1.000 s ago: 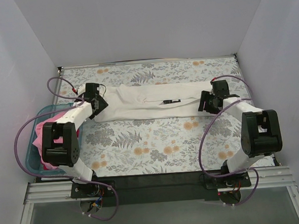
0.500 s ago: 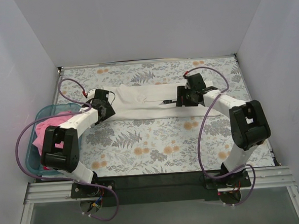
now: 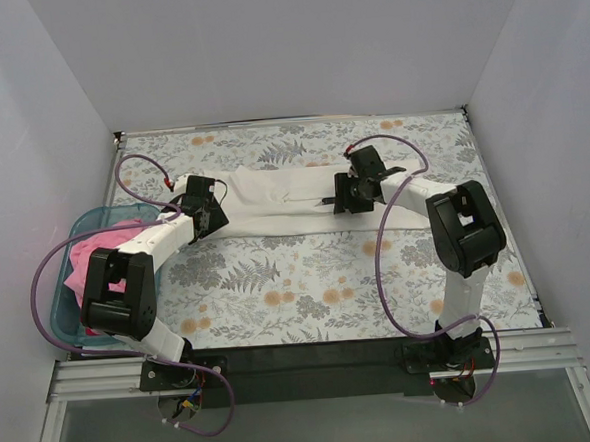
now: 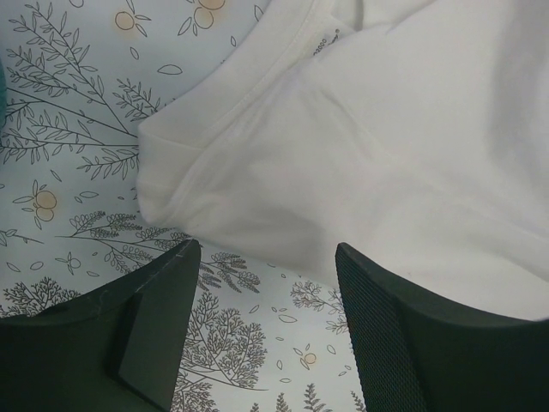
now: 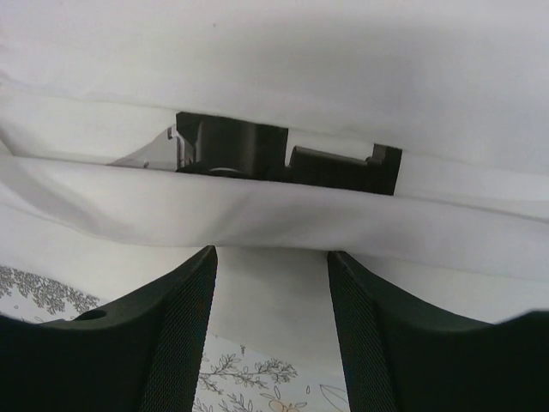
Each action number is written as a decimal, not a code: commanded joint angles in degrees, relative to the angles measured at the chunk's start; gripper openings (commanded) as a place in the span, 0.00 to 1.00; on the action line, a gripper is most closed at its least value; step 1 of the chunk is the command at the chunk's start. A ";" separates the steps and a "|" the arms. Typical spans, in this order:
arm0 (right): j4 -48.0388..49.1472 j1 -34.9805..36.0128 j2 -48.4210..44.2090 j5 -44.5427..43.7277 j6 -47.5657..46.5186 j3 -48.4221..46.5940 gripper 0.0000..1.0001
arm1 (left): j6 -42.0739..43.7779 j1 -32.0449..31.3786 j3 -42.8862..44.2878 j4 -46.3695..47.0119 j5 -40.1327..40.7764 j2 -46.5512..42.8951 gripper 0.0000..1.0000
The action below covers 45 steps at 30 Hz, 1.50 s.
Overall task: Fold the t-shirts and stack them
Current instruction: Fold the tshirt
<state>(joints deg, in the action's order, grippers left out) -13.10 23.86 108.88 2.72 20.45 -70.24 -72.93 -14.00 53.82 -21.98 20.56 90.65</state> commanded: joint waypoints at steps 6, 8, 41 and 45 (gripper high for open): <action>1.33 -0.39 4.49 -2.46 -1.46 -10.08 0.52 | 0.50 0.11 0.76 1.32 -0.95 -0.56 0.60; 1.06 -1.26 5.55 -2.46 -1.64 -11.58 0.52 | 0.50 0.11 0.93 1.32 -1.31 -0.39 0.60; 3.26 -27.37 -17.65 -1.40 -1.90 20.22 0.53 | -6.35 2.83 4.62 3.96 -6.05 4.70 0.53; 3.35 -30.44 -16.95 2.09 -0.67 22.95 0.53 | -7.05 4.86 4.89 1.95 -6.76 7.78 0.52</action>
<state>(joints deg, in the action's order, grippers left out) -10.46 -4.69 92.16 3.18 18.65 -49.52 -78.41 -10.74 57.19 -18.39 13.45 97.49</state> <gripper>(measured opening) 0.531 0.523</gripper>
